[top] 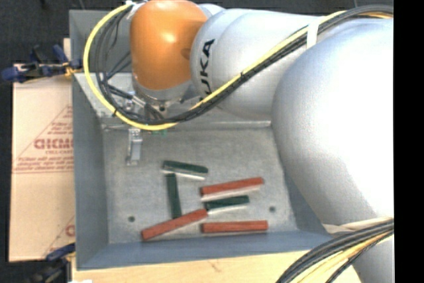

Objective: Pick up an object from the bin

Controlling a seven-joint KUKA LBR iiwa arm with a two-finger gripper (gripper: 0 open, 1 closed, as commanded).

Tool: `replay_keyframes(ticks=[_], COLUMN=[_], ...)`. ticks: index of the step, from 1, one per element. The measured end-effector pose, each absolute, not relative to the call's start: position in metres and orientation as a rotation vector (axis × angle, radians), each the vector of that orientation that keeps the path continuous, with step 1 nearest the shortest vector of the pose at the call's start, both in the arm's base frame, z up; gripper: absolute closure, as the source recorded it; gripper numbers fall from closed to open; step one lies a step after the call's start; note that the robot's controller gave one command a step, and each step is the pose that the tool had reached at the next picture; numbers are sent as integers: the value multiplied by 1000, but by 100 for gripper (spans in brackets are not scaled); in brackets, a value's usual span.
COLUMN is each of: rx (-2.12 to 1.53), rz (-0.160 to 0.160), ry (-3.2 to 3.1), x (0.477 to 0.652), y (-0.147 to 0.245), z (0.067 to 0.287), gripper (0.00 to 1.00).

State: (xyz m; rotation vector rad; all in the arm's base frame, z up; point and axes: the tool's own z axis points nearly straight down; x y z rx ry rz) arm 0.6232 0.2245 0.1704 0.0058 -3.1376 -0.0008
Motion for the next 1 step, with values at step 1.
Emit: replay_keyframes(ticks=[1], rx=[517], rz=[1], ry=[-3099], x=[637], y=[227], z=[114], gripper=[0])
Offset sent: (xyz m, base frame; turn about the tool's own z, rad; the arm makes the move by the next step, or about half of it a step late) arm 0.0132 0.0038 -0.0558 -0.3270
